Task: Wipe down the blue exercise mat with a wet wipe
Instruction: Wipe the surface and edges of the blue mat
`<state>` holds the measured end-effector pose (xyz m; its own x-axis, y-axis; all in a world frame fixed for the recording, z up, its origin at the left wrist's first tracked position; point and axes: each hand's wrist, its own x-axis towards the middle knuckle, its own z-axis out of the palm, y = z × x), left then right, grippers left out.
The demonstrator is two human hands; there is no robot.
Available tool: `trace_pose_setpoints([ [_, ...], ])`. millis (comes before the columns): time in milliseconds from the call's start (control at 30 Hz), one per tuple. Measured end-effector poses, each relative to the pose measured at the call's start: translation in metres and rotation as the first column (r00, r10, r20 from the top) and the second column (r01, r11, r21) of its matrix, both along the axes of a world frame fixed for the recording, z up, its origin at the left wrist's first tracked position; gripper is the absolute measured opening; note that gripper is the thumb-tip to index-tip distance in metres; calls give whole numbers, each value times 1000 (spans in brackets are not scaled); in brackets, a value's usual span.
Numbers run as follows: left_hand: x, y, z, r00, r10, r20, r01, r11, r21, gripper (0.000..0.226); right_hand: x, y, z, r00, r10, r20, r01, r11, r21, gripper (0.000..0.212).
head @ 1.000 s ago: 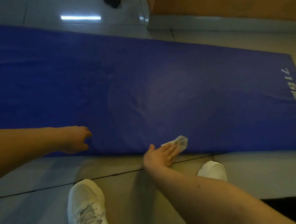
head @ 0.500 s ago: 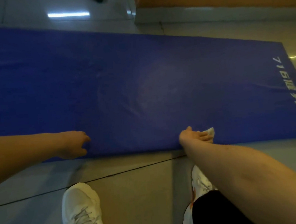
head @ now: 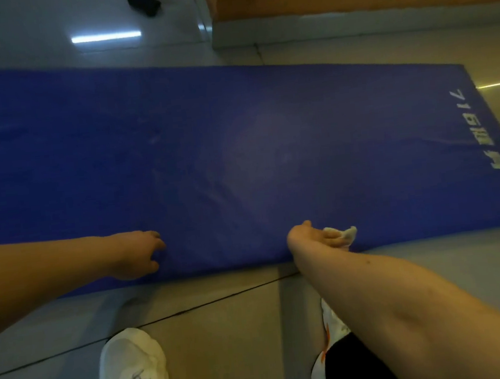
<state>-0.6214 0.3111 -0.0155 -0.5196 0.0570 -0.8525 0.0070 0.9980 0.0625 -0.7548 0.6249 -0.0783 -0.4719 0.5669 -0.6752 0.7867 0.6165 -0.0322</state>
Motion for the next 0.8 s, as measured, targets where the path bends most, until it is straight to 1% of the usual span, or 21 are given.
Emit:
trace_pose_setpoints([
  [33, -1, -1, 0, 1000, 0, -6, 0, 1000, -2, 59, 2, -11, 3, 999, -48, 17, 50, 993, -105, 87],
  [67, -1, -2, 1, 1000, 0, -11, 0, 1000, -4, 58, 3, -20, 1, 994, -90, -56, 82, 987, -136, 88],
  [100, -1, -3, 2, 1000, 2, -11, -2, 1000, -7, 58, 12, -29, 4, 996, -60, -65, 48, 983, -180, 87],
  [133, -1, -4, 3, 1000, 5, -10, -5, 1000, -7, 58, 25, -33, 3, 998, -41, -39, 36, 992, -120, 86],
  [167, 0, -5, 3, 1000, 8, -11, -8, 1000, -4, 58, 37, -34, 2, 997, -48, -56, 45, 998, -46, 84],
  [200, 0, -6, 2, 1000, 8, -14, -8, 1000, -1, 58, 45, -36, 0, 999, -20, -47, 22, 999, 36, 83],
  [233, 2, -10, 2, 1000, 12, -21, -12, 1000, 2, 59, 50, -41, 4, 997, 26, -71, -20, 996, 82, 82],
  [367, 5, -15, 3, 1000, 28, 0, -28, 999, -17, 60, 77, -55, 14, 982, 189, -16, -187, 979, 79, 79],
  [433, 3, -15, 4, 999, 33, -6, -33, 999, -11, 60, 98, -73, 21, 952, 307, -5, -306, 951, 36, 78],
  [467, 2, -15, 6, 999, 38, -14, -38, 999, -7, 60, 110, -85, 24, 924, 383, -19, -383, 924, 6, 79],
  [533, -1, -14, 9, 998, 54, -24, -54, 999, -2, 60, 133, -107, 30, 830, 554, -60, -557, 829, -48, 84],
  [600, -3, -14, 9, 997, 66, -34, -66, 998, -4, 61, 152, -122, 35, 689, 707, -161, -723, 687, -74, 83],
  [633, -2, -14, 10, 997, 70, -40, -70, 998, -4, 61, 157, -126, 36, 605, 770, -204, -794, 604, -76, 78],
  [700, 3, -16, 12, 996, 85, -40, -85, 996, -8, 60, 156, -128, 35, 451, 861, -234, -890, 452, -55, 64],
  [733, 5, -18, 12, 995, 92, -36, -92, 996, -10, 60, 150, -125, 33, 408, 883, -234, -910, 413, -27, 55],
  [800, 12, -24, 11, 993, 114, -30, -114, 993, -6, 60, 128, -112, 30, 359, 912, -199, -929, 370, 21, 39],
])
